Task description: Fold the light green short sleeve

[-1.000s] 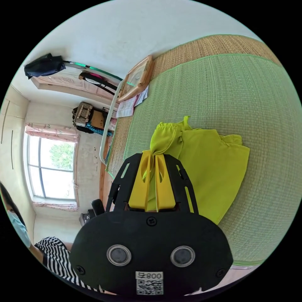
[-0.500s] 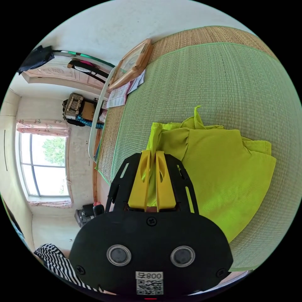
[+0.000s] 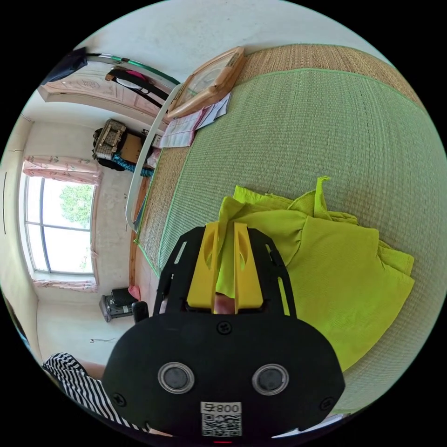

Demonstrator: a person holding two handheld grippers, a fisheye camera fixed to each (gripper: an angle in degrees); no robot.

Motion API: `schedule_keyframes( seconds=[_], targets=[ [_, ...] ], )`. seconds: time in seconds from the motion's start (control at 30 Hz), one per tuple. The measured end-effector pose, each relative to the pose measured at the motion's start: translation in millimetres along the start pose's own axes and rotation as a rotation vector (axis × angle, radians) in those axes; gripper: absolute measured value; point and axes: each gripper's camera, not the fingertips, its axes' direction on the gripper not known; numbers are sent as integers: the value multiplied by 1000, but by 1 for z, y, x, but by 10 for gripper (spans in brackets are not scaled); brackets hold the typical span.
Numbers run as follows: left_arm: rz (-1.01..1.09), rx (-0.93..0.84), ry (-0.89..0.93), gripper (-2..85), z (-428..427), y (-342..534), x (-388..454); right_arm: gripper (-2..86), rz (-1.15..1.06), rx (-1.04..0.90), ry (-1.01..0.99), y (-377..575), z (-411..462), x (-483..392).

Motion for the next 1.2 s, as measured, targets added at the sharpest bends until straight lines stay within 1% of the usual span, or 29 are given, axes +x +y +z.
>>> schedule_keyframes(
  seconds=[0.17, 0.23, 0.3, 0.5, 0.67, 0.77, 0.97, 1.1, 1.2],
  targets=[
    [7, -4, -4, 21, -6, -2, -16, 70, -39, -6, 4, -9, -3, -19],
    [15, -5, -7, 21, -8, -3, -20, 71, -63, 4, 37, -9, -9, -26],
    [21, -12, -13, 21, -9, -4, -24, 72, -91, 19, 114, -10, -17, -34],
    [39, -16, -36, 19, -11, -6, -33, 78, -134, 43, 139, -15, -26, -53],
    [97, -39, -91, 17, -9, -10, -31, 73, -173, -55, 265, -22, -8, -63],
    [117, -44, -107, 17, -7, -13, -31, 48, -176, -83, 326, -23, -5, -61],
    [135, -62, -161, 17, 0, -18, -32, 25, -160, -89, 299, -26, -7, -54],
    [152, -58, -162, 18, -2, -17, -27, 48, -203, -38, 265, -22, -20, -73],
    [207, -51, -183, 19, -4, -18, -16, 60, -234, 7, 225, -9, -33, -86]
  ],
)
